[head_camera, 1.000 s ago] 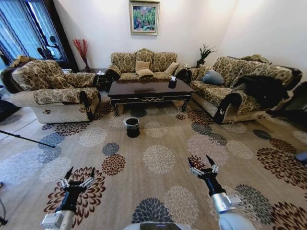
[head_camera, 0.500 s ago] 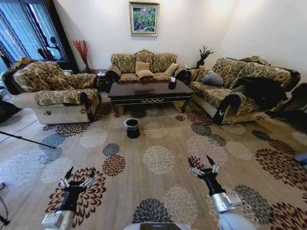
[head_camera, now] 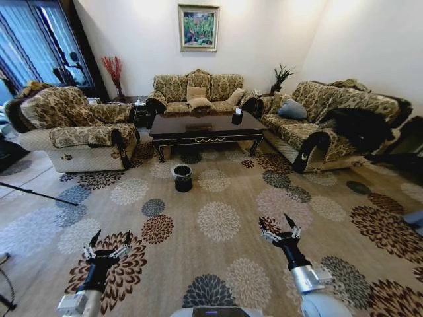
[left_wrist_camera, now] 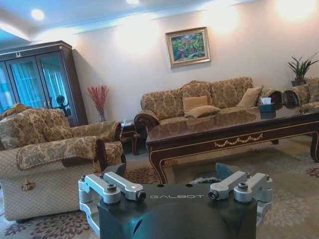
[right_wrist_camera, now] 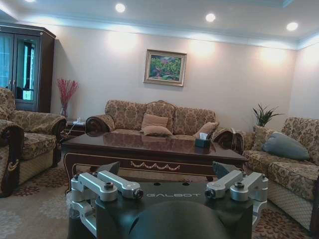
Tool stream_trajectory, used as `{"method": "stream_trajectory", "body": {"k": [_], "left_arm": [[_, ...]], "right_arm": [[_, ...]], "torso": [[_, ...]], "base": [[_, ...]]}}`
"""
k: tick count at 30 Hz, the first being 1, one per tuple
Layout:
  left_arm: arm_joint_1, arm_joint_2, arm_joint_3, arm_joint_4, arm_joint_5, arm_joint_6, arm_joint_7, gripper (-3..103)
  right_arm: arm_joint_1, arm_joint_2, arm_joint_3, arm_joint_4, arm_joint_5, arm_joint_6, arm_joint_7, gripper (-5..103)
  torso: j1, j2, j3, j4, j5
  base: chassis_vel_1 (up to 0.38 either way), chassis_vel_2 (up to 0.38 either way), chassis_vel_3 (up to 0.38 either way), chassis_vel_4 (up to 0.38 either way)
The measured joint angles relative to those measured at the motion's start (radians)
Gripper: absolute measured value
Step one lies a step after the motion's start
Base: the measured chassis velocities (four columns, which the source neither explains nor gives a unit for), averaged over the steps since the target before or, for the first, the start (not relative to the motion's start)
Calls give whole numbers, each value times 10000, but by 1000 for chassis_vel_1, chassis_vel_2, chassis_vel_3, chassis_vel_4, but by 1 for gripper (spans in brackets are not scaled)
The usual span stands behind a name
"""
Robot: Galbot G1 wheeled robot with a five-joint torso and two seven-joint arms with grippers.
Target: Move to the front of the table and pick up the trash from the floor, then place it into the trash bin.
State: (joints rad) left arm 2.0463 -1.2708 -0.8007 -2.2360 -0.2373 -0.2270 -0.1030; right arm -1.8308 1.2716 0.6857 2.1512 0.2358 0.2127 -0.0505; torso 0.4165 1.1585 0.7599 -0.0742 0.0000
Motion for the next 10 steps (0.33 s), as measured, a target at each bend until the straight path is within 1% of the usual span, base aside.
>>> {"method": "stream_trajectory", "body": {"k": [10], "left_arm": [[0,0,0,0,1,0,0,100]], "right_arm": [[0,0,0,0,0,0,0,100]], "torso": [[0,-7,-3,0,0]], "base": [[0,0,0,0]]}}
